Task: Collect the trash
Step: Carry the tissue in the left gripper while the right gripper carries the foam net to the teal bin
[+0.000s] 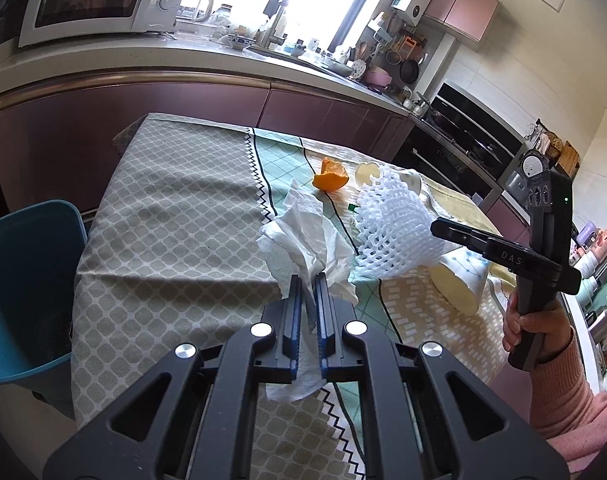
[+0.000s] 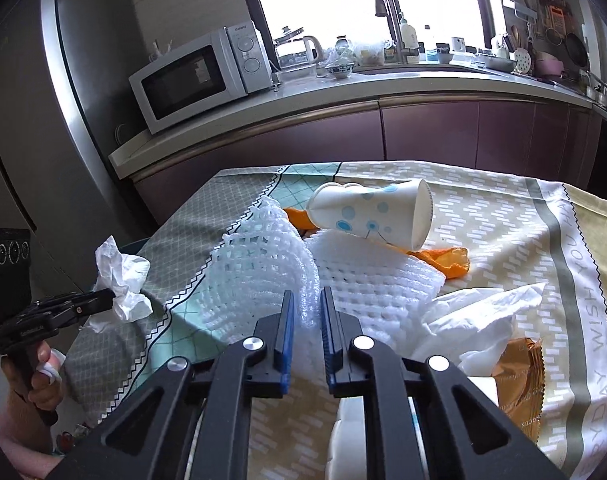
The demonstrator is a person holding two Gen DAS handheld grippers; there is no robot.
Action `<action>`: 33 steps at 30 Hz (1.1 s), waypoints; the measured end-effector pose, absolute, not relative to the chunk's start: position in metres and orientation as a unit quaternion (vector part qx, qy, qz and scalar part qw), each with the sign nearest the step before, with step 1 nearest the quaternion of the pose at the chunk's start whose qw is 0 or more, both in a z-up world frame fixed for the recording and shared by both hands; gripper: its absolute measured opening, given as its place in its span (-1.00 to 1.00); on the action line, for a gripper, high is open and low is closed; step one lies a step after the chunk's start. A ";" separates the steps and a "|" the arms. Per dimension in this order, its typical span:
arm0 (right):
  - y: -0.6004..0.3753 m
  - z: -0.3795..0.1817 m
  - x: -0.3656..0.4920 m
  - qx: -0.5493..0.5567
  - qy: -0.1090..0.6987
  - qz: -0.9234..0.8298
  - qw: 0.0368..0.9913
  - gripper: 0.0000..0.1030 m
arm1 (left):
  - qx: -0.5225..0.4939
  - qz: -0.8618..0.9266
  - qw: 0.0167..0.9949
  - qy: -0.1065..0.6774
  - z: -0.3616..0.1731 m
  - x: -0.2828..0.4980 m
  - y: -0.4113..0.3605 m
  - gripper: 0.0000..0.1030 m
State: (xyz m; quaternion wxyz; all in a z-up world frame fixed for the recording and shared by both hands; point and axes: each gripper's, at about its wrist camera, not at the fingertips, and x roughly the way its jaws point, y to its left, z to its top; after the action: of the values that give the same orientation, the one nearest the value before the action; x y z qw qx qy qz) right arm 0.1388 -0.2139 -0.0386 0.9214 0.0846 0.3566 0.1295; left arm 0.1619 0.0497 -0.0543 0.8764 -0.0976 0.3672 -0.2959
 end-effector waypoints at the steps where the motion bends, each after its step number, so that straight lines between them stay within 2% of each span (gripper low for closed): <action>1: -0.213 -0.036 0.136 0.088 0.352 0.133 0.922 -0.78 | -0.098 -0.295 0.877 0.366 -0.054 0.161 0.052 -0.86; 14: -0.161 0.003 0.128 0.099 0.302 0.223 0.922 -0.79 | -0.099 -0.252 0.901 0.338 -0.037 0.142 0.111 -0.86; 23: -0.080 -0.002 0.167 0.093 0.315 0.293 0.898 -0.79 | -0.097 -0.163 0.928 0.322 -0.027 0.143 0.192 -0.86; 33: 0.006 -0.018 0.212 0.066 0.340 0.327 0.879 -0.79 | -0.100 -0.092 0.928 0.347 -0.052 0.166 0.257 -0.86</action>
State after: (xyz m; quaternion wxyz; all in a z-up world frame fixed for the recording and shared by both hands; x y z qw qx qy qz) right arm 0.2117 0.0063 -0.0182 0.8791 0.0657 0.3401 0.3274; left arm 0.1657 0.2570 -0.0523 0.9279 -0.1001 0.3472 -0.0915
